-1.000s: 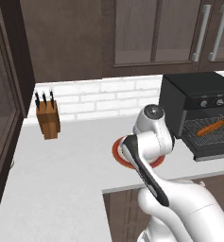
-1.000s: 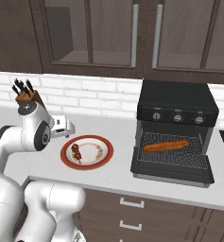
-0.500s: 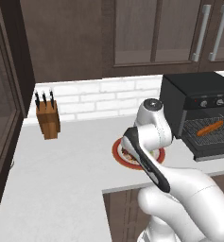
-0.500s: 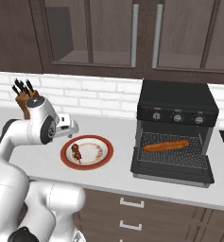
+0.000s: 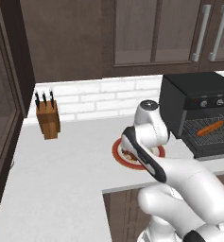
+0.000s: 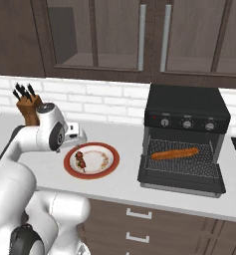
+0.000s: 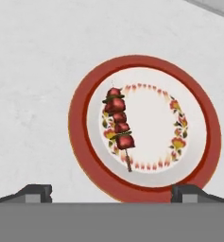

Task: Pick up the kebab skewer and baguette bread, and place them inside the toaster oven. Close the toaster oven door and start by setting the timer.

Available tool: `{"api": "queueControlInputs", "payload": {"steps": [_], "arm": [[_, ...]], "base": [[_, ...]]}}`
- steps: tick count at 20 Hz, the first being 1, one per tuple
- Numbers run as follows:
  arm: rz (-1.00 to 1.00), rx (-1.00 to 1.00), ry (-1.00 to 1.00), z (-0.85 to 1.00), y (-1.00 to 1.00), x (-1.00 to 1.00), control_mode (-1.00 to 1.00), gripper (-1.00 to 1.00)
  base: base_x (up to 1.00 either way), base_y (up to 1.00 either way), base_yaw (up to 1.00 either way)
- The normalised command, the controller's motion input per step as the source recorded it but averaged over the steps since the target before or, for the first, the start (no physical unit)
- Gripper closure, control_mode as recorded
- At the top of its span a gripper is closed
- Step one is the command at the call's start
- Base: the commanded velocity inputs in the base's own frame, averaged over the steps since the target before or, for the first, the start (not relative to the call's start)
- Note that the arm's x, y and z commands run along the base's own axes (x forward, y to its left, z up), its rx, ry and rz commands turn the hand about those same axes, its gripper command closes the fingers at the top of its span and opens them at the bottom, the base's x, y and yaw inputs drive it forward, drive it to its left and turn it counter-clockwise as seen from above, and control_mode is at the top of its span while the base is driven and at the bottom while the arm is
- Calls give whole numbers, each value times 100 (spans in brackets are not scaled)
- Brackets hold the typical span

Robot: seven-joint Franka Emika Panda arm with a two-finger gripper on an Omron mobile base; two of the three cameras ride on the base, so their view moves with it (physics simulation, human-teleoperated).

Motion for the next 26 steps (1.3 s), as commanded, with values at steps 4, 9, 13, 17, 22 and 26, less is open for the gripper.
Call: {"api": "queueControlInputs", "payload": {"steps": [4, 9, 13, 17, 22, 26], "arm": [[0, 0, 5, -41, 0, 18, -100, -100], [0, 0, 17, -22, -1, 36, -100, -100], [0, 0, 7, -28, -14, 52, -100, -100], [0, 0, 9, -33, 0, 54, -100, -100], [0, 0, 13, -38, 0, 45, -100, -100], [1, 0, 12, -49, 0, 16, -100, -100]], "base": [[0, 0, 0], [0, 0, 0], [0, 0, 0], [0, 0, 0], [0, 0, 0], [0, 0, 0]]}}
